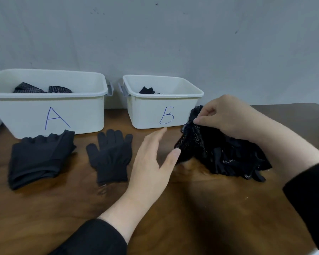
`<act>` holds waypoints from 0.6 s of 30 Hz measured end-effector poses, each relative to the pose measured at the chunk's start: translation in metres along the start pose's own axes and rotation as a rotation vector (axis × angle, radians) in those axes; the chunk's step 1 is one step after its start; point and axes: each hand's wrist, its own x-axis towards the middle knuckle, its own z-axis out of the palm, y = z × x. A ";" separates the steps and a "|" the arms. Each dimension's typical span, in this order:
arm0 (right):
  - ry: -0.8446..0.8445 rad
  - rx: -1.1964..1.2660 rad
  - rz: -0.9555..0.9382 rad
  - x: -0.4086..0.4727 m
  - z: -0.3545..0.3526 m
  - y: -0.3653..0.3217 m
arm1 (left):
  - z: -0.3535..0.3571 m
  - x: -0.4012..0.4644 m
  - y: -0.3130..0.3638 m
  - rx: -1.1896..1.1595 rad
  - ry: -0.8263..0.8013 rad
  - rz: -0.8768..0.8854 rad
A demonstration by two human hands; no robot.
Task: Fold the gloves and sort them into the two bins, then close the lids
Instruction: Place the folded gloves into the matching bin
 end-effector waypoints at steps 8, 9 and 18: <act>-0.276 0.067 -0.116 -0.003 0.004 -0.029 | -0.010 0.006 0.004 -0.193 -0.018 -0.202; -0.306 0.035 -0.121 -0.004 0.001 -0.028 | -0.013 0.007 0.004 -0.198 -0.008 -0.209; -0.044 0.383 -0.077 -0.001 0.018 -0.021 | -0.049 0.006 0.004 -0.089 0.034 -0.138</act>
